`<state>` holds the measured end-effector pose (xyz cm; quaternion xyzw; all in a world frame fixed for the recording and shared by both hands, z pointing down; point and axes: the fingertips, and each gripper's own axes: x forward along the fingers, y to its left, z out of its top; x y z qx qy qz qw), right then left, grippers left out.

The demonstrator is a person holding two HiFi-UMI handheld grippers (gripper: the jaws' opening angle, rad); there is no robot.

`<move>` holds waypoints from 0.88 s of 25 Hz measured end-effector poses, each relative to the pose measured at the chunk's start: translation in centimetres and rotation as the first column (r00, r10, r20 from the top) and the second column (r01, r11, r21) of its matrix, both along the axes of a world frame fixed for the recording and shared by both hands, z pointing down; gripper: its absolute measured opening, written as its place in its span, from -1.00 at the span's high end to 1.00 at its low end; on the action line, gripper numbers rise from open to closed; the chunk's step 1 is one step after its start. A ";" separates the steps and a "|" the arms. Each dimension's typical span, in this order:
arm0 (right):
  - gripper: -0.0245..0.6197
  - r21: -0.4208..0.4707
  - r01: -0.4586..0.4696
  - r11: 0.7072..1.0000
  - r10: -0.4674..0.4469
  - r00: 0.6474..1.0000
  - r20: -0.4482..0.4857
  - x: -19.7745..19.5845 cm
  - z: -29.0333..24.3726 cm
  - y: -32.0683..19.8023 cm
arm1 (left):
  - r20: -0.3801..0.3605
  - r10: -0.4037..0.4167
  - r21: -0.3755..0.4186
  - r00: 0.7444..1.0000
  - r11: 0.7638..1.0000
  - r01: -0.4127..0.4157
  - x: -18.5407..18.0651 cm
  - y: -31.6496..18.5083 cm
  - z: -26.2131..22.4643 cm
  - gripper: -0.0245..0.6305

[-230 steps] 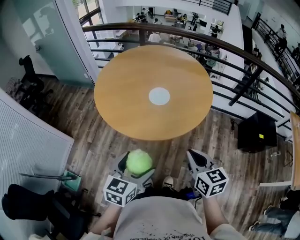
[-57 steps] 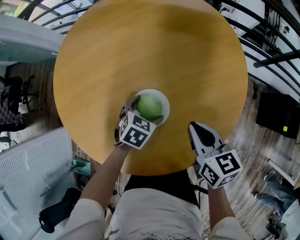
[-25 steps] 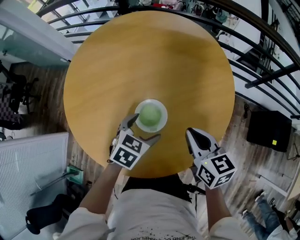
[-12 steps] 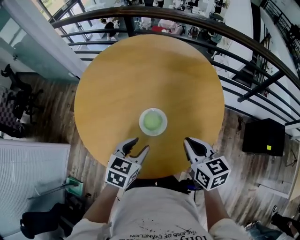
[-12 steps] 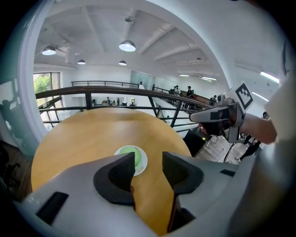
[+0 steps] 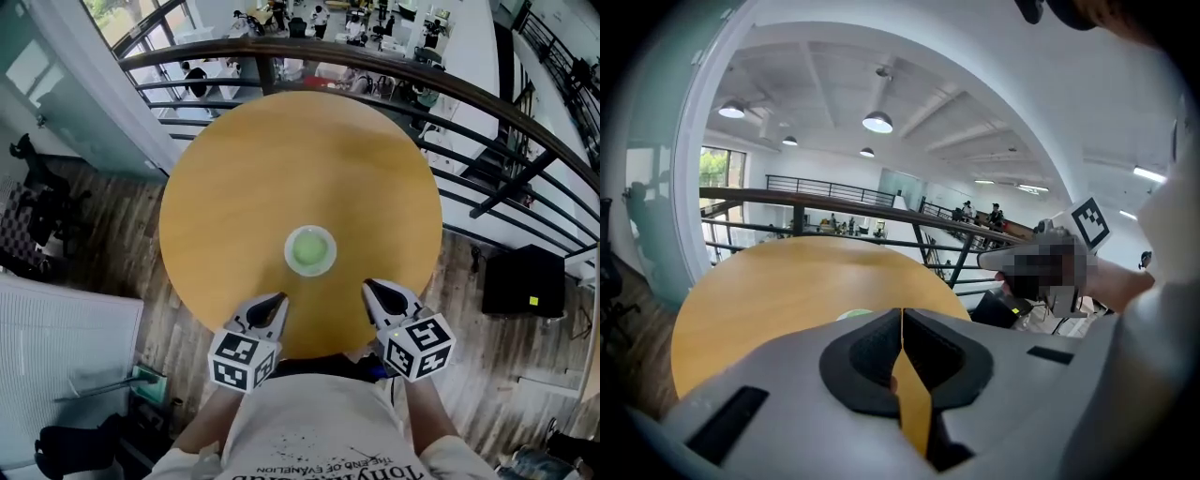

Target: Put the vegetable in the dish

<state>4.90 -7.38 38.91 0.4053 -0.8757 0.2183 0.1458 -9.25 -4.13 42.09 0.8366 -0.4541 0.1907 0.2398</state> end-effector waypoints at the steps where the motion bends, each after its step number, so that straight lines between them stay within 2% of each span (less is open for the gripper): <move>1: 0.85 0.003 0.003 1.000 -0.003 1.000 0.000 -0.2 -0.1 0.1 | 0.007 -0.007 0.005 1.000 1.000 0.007 -0.2 0.1 -0.1 0.85; 5: 0.85 0.010 0.010 1.000 -0.010 1.000 0.006 -1.0 -0.5 0.3 | 0.034 -0.018 0.019 0.999 1.000 0.018 -0.9 0.3 -0.2 0.85; 16: 0.85 0.014 0.039 0.999 -0.039 0.999 -0.013 -1.6 -0.6 0.5 | 0.026 -0.026 0.017 0.999 1.000 0.025 -0.7 0.3 0.0 0.85; 22: 0.85 0.013 0.056 0.998 -0.056 0.998 -0.023 -2.0 -0.7 0.2 | 0.070 -0.012 0.039 0.997 0.999 0.009 -0.9 -0.4 -0.2 0.85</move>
